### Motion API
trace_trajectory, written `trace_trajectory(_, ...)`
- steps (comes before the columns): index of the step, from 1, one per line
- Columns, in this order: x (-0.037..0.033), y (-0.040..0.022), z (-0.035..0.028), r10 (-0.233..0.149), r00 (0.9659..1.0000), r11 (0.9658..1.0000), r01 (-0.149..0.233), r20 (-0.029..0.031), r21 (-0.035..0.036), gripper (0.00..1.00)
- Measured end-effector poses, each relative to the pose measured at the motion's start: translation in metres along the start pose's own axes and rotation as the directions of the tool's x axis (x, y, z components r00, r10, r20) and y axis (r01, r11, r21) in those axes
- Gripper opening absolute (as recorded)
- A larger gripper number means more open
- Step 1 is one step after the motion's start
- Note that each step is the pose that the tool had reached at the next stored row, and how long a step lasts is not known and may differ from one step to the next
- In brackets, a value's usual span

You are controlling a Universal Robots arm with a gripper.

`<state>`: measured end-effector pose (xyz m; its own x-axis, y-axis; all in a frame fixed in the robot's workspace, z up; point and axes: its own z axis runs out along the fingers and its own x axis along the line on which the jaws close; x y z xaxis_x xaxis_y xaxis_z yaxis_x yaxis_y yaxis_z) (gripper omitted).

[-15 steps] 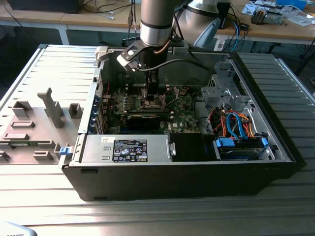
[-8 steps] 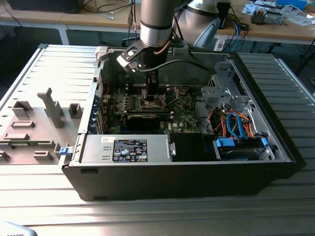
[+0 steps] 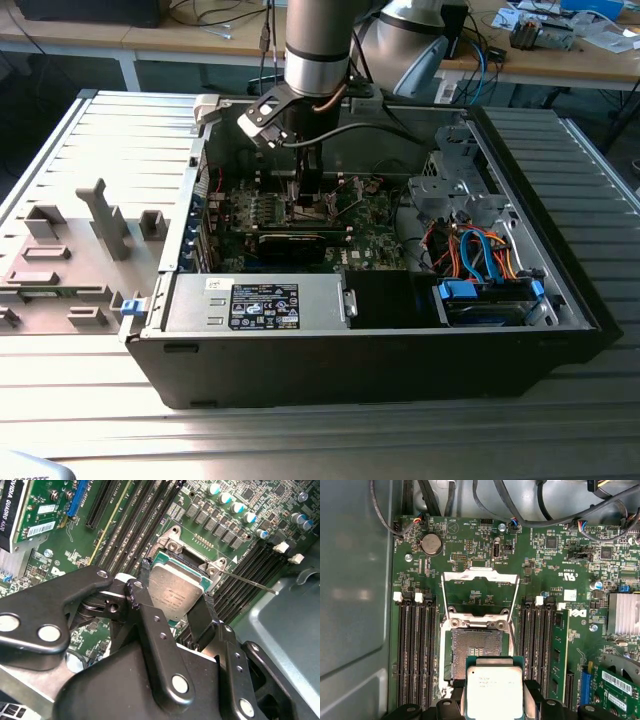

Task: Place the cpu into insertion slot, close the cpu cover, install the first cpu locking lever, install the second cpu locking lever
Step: 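Place the cpu into insertion slot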

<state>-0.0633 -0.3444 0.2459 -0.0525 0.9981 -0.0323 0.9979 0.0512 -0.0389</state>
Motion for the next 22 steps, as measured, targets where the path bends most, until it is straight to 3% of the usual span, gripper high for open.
trace_trajectory(22,0.0002,0.0002,0.0056,0.0,1.0,1.0,0.0,0.0,0.0,0.55)
